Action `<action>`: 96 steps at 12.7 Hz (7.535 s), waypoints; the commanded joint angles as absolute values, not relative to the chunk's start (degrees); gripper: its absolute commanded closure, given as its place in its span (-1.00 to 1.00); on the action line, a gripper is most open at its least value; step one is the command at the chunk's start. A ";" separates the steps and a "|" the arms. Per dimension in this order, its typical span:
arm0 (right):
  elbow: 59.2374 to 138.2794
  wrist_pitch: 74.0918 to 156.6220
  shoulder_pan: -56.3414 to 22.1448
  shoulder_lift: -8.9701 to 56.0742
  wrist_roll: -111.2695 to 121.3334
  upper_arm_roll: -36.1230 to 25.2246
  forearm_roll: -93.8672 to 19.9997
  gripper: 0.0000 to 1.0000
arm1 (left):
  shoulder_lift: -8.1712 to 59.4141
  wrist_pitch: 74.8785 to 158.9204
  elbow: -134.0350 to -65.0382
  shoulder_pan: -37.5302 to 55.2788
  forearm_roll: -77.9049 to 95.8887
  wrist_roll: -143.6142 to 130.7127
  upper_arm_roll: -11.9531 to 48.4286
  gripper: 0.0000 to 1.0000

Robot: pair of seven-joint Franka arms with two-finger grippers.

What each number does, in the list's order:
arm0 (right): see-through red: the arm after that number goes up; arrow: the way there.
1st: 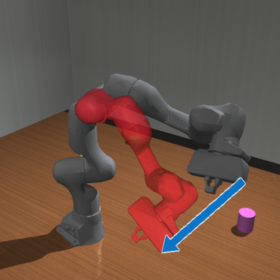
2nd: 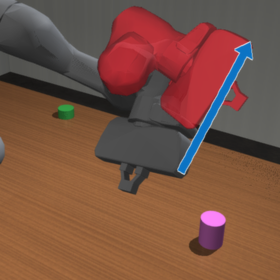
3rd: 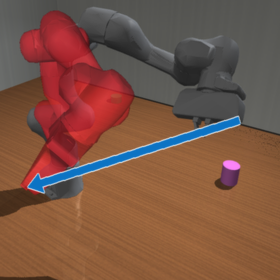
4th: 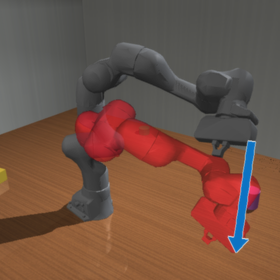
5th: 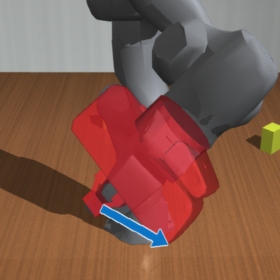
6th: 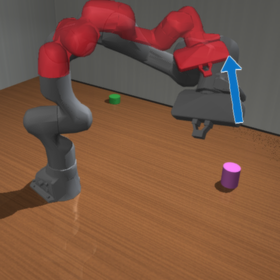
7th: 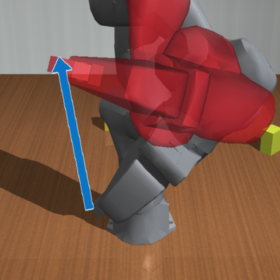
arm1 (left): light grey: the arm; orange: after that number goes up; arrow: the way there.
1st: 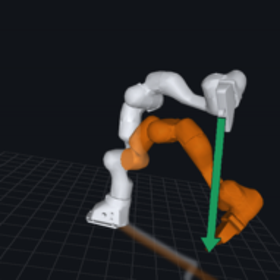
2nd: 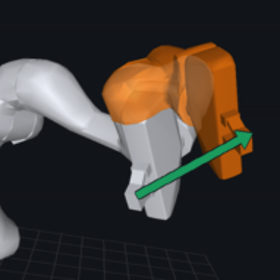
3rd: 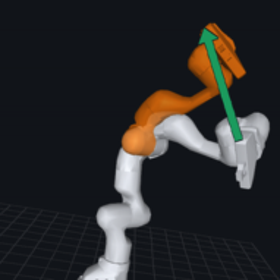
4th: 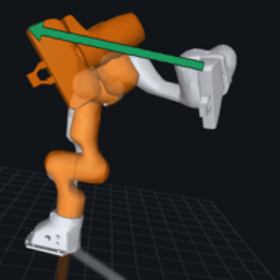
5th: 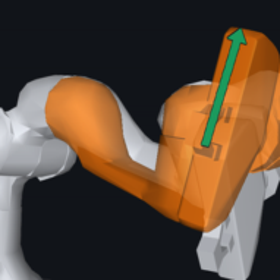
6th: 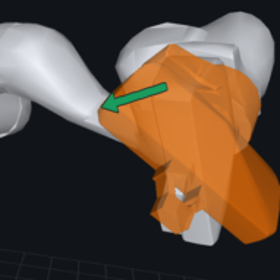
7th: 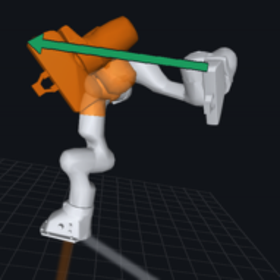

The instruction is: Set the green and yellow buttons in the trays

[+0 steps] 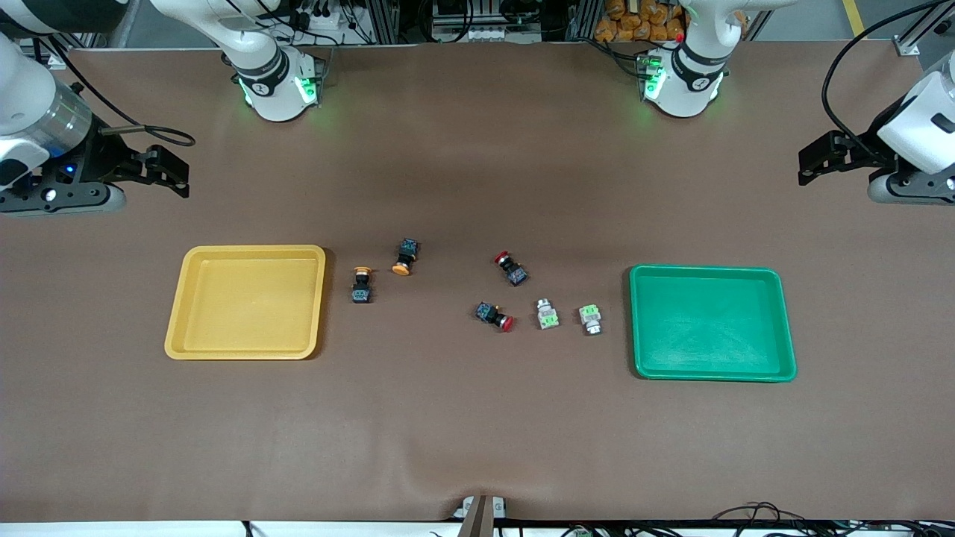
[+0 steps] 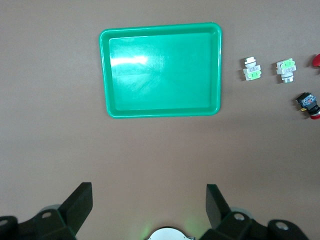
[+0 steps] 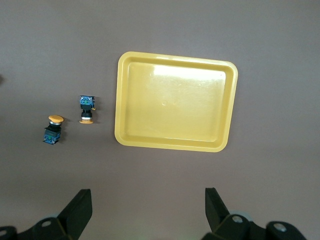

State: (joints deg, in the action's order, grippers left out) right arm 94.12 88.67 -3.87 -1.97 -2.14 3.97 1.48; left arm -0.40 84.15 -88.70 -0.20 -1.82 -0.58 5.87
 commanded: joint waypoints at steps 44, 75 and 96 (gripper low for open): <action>120.94 146.59 -16.79 21.08 -25.14 7.82 1.23 -1.00 | 42.71 121.20 -85.96 18.98 -4.22 -45.87 7.38 -1.00; 118.32 146.65 -16.70 25.59 -26.45 7.56 5.98 1.00 | 28.21 104.96 -85.52 6.70 -7.65 -31.33 3.87 1.00; 126.83 147.37 3.16 18.96 19.33 0.26 5.63 1.00 | 35.25 102.75 -82.10 11.85 -14.08 -34.61 6.85 -1.00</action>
State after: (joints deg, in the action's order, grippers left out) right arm 126.94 142.94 1.47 15.25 17.45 -0.41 4.63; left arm 36.37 103.82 -83.23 10.48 -15.43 -31.78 6.07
